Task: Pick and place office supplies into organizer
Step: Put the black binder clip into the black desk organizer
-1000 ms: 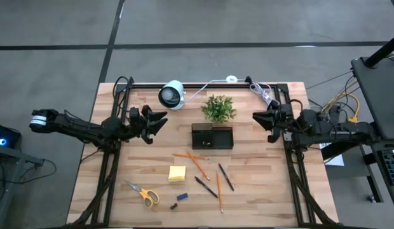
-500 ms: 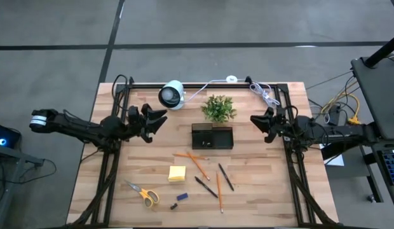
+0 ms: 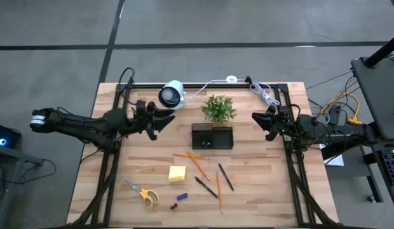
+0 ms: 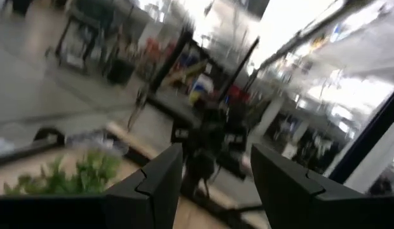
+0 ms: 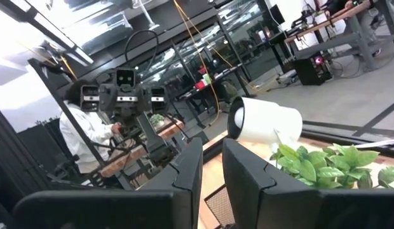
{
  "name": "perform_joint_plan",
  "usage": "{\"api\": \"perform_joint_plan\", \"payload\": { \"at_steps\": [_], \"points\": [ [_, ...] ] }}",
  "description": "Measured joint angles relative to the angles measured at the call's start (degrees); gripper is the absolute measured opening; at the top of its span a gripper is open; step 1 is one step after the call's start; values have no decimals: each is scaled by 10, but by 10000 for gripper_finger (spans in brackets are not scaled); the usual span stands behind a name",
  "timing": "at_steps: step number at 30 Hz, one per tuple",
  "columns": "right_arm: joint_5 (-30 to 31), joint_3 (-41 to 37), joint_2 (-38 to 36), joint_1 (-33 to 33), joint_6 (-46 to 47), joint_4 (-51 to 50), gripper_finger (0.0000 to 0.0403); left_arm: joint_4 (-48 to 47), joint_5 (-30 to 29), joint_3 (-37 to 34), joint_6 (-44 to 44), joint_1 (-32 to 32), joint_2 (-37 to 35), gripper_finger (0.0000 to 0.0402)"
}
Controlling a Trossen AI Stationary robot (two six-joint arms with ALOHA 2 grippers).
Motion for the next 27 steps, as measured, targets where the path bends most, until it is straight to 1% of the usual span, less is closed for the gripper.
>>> {"api": "perform_joint_plan", "payload": {
  "at_steps": [2, 4, 10, 14, 20, 23, 27],
  "points": [
    [0, 1, 0, 0, 0, 0, 52, -46, 10, 28, -14, 0, 7, 171],
    [0, 2, 0, 0, 0, 0, 52, -70, 17, 51, -16, 0, 12, 171],
    [0, 3, 0, 0, 2, 0, 52, -70, 23, 89, -59, 1, 26, 171],
    [-1, 3, -1, 0, 2, 1, 52, -70, 53, 94, -99, 0, 33, 171],
    [-1, 3, -1, 0, 2, 1, 52, -70, 106, 94, -199, -2, 53, 171],
    [-1, 3, -1, 0, 2, 0, 52, -71, 111, 93, -228, -9, 70, 171],
    [-1, 3, -1, 0, -13, -3, 52, -71, 111, 98, -240, -21, 95, 171]
  ]
}}
